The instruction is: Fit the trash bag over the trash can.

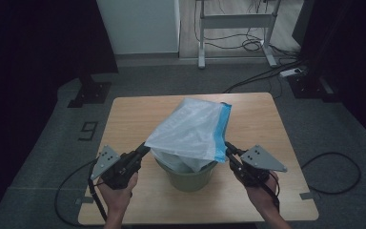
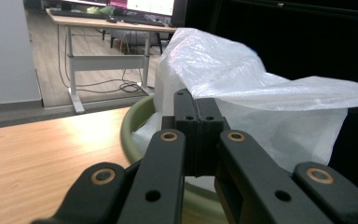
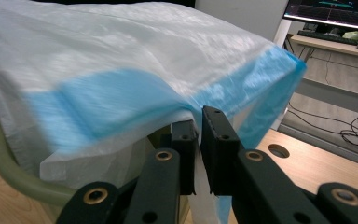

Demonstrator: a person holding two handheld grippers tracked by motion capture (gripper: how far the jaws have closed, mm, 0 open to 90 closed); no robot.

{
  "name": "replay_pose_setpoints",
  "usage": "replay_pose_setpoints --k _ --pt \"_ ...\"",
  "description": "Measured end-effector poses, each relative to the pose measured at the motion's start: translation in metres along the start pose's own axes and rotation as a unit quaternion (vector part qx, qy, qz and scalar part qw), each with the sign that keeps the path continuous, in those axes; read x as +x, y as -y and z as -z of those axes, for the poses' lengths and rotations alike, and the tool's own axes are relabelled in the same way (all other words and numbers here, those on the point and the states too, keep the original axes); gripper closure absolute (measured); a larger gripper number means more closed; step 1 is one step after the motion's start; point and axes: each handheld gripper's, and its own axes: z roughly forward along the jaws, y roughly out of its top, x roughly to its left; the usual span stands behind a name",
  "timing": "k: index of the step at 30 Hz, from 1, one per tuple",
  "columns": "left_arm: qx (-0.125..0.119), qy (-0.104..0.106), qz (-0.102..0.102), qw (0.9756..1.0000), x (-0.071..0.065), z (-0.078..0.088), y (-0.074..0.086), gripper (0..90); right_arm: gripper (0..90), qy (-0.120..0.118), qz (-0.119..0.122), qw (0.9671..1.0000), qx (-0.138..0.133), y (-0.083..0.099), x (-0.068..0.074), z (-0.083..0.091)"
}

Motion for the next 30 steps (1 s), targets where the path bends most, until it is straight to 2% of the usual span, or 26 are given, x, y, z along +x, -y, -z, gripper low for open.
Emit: replay_pose_setpoints --k 4,10,17,20,22,23,25,27,30 --pt "0.005 -0.002 0.008 1.0000 0.006 0.004 0.007 89.7 86.8 0.011 0.003 0.9999 0.002 0.001 -0.005 -0.004" --pt "0.008 -0.009 0.026 0.9996 0.020 0.012 0.019 89.7 86.8 0.027 -0.006 0.9996 0.006 0.002 -0.018 -0.016" --pt "0.017 -0.017 0.035 0.9991 0.029 0.017 0.030 89.7 85.1 0.018 -0.008 0.9997 0.016 0.010 -0.017 -0.026" --pt "0.024 -0.014 0.030 0.9992 0.029 0.019 0.034 89.6 84.7 0.006 -0.017 0.9997 0.014 0.014 -0.018 -0.025" --pt "0.026 -0.010 0.027 0.9993 0.028 0.019 0.036 89.6 78.2 -0.012 -0.020 0.9997 0.006 0.016 -0.017 -0.024" --pt "0.026 -0.010 0.026 0.9993 0.027 0.019 0.036 89.6 70.8 -0.026 -0.018 0.9995 0.006 0.016 -0.017 -0.023" --pt "0.027 -0.011 0.028 0.9992 0.027 0.017 0.037 89.5 61.1 -0.033 -0.016 0.9993 0.005 0.015 -0.014 -0.019" --pt "0.028 -0.012 0.030 0.9991 0.028 0.016 0.038 89.5 53.9 -0.051 -0.021 0.9985 0.001 0.013 -0.012 -0.011" --pt "0.027 -0.015 0.034 0.9989 0.028 0.016 0.041 89.5 45.5 -0.059 -0.010 0.9982 0.002 0.014 -0.011 0.000"
